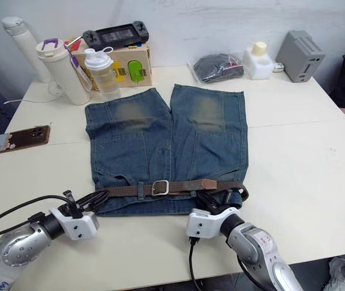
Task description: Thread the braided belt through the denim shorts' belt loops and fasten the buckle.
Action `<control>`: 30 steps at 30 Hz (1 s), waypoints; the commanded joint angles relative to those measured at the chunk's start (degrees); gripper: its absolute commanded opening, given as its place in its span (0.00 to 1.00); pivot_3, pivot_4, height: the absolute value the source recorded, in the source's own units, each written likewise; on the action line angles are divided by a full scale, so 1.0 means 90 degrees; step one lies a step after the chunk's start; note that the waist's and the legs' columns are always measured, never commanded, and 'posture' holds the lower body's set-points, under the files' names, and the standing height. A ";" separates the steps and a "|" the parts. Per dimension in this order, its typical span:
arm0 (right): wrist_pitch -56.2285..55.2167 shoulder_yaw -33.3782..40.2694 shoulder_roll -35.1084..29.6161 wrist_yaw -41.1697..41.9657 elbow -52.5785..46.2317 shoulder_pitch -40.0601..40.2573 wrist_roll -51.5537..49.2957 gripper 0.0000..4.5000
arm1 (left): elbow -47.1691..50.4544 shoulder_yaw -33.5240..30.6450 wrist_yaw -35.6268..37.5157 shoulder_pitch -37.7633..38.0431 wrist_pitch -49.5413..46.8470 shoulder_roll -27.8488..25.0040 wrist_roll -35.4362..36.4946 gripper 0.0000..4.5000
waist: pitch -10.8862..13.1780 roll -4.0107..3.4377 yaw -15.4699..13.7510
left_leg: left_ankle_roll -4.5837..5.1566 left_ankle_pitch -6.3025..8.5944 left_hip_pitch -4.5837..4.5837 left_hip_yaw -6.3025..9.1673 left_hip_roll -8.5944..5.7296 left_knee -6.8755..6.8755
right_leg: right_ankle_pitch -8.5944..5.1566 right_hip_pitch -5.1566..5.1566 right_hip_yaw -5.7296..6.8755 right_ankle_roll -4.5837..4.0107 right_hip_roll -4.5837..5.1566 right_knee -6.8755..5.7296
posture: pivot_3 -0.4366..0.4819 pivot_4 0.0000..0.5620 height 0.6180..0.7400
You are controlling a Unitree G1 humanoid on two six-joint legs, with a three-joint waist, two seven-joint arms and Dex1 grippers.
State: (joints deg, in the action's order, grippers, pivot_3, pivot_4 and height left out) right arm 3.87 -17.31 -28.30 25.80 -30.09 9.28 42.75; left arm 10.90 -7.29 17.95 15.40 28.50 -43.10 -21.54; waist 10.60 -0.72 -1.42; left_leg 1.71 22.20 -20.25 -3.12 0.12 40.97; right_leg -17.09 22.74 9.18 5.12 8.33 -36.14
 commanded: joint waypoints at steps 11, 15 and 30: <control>-0.0182 0.0655 -0.0990 0.0715 0.0358 -0.0022 -0.0898 0.47 | 0.0060 0.0016 0.1082 0.0921 0.0469 -0.0686 0.1124 1.00 | -0.0053 -0.0037 -0.0003 | 0.0019 0.0012 0.0013 0.0001 -0.0014 0.0002 | 0.0001 -0.0019 -0.0001 0.0009 0.0012 0.0012 | 0.48 0.27 0.56; -0.0129 0.0892 -0.1319 0.1228 0.0026 0.0111 -0.1535 0.89 | 0.0001 -0.0164 0.1479 0.1209 0.0581 -0.0965 0.1603 1.00 | -0.0073 -0.0011 -0.0015 | 0.0028 0.0020 0.0009 0.0003 -0.0014 0.0003 | -0.0002 -0.0021 0.0000 0.0014 0.0013 0.0023 | 0.48 0.27 0.56; 0.2861 0.4482 -0.2492 0.3741 -0.0941 -0.0210 -0.7183 0.99 | 0.1547 -0.1465 0.3232 0.1306 -0.2449 -0.1581 0.5791 1.00 | 0.0058 -0.0007 -0.0001 | 0.0040 0.0034 -0.0005 0.0013 -0.0010 0.0018 | -0.0002 -0.0025 0.0001 0.0025 0.0014 0.0037 | 0.48 0.27 0.56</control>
State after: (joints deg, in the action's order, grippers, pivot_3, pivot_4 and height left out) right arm 24.33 17.49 -49.40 57.30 -38.32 10.37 -13.56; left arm 22.13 -16.78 44.81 28.08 11.81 -55.66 23.98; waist 11.12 -0.78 -1.43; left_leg 2.06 22.50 -20.29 -2.98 0.03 41.12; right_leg -17.11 22.52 9.19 5.34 8.46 -35.81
